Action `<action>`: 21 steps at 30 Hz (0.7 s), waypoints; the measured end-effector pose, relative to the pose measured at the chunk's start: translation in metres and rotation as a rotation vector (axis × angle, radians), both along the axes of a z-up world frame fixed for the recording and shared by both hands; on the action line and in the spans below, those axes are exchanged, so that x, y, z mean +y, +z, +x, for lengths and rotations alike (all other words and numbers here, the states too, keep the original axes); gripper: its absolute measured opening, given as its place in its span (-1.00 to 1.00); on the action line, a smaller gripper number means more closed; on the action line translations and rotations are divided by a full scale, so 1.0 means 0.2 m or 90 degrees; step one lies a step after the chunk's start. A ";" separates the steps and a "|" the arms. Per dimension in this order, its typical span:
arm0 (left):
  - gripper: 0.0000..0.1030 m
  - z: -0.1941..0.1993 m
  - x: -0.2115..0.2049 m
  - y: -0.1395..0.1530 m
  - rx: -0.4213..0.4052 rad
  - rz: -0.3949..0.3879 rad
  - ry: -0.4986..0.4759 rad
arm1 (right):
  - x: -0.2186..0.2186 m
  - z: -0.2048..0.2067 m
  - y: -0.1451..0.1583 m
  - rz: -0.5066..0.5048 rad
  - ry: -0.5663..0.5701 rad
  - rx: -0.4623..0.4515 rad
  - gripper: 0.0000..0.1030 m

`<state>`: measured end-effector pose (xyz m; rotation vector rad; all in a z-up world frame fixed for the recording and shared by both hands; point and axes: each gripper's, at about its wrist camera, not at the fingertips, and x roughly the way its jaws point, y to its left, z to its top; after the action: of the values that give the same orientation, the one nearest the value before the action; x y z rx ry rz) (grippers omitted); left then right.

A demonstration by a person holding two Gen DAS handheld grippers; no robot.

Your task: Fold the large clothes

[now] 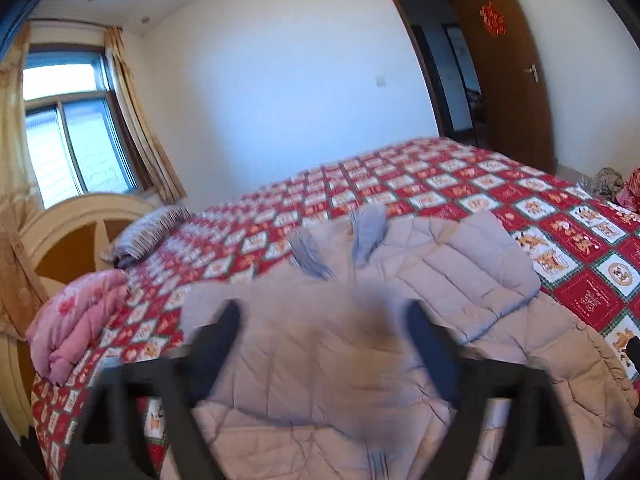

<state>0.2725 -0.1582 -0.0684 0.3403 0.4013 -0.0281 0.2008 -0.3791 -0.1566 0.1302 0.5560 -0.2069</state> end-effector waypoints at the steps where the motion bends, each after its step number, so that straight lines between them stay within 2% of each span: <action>1: 0.87 -0.01 0.01 0.00 -0.011 -0.001 -0.003 | 0.00 0.00 -0.01 0.001 0.000 0.003 1.00; 3: 0.88 -0.02 0.05 0.01 -0.021 0.001 -0.005 | 0.01 0.01 -0.01 0.001 0.001 0.007 1.00; 7: 0.88 0.03 0.26 -0.05 -0.017 0.017 0.046 | 0.05 0.01 0.03 0.010 0.015 0.010 1.00; 10: 0.88 0.13 0.49 -0.16 0.024 0.033 0.120 | 0.15 0.04 0.11 0.015 0.059 0.004 1.00; 14: 0.88 0.24 0.83 -0.31 0.087 0.003 0.223 | 0.34 0.17 0.16 0.037 0.139 0.019 0.97; 17: 0.88 0.27 1.02 -0.40 0.112 -0.009 0.286 | 0.49 0.29 0.14 0.061 0.193 0.044 0.78; 21: 0.88 0.29 1.20 -0.52 0.151 -0.044 0.330 | 0.70 0.48 0.03 0.114 0.251 0.117 0.46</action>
<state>0.3310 0.0828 -0.1722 0.1567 0.7122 0.4261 0.2959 -0.2388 -0.1505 0.1737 0.7702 0.2171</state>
